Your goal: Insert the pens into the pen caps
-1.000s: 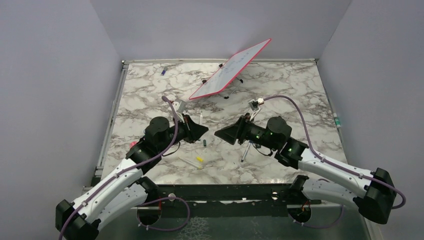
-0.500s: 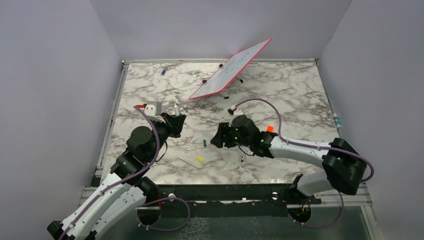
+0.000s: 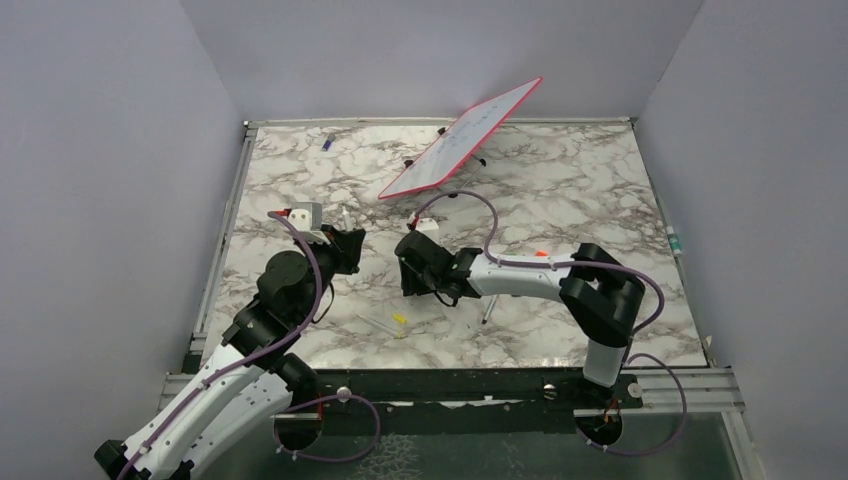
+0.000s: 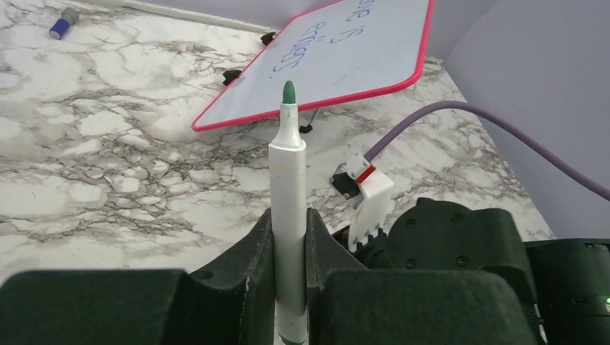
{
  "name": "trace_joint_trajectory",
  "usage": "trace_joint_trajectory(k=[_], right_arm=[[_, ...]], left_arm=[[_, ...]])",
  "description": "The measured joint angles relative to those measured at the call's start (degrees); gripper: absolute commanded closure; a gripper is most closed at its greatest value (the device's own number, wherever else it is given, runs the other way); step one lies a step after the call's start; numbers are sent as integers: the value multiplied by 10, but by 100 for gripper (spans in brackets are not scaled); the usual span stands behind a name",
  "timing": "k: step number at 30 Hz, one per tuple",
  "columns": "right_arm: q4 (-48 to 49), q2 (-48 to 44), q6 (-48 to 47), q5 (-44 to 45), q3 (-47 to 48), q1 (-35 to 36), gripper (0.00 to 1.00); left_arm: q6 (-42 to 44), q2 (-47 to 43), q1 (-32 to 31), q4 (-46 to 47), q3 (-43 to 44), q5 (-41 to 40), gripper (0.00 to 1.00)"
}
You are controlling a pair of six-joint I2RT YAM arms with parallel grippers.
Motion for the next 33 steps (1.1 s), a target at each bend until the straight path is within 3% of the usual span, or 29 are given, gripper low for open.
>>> trace_joint_trajectory(k=[13,22,33], right_arm=[[-40,85,-1,50,63,17,65],[-59,103,1,70,87,23,84],[-108,-21,25,38,-55,23,85]], left_arm=[[0,6,0,-9,0,-3,100],[1,17,0,-12,1,-3,100],[1,30,0,-19,1,3,100]])
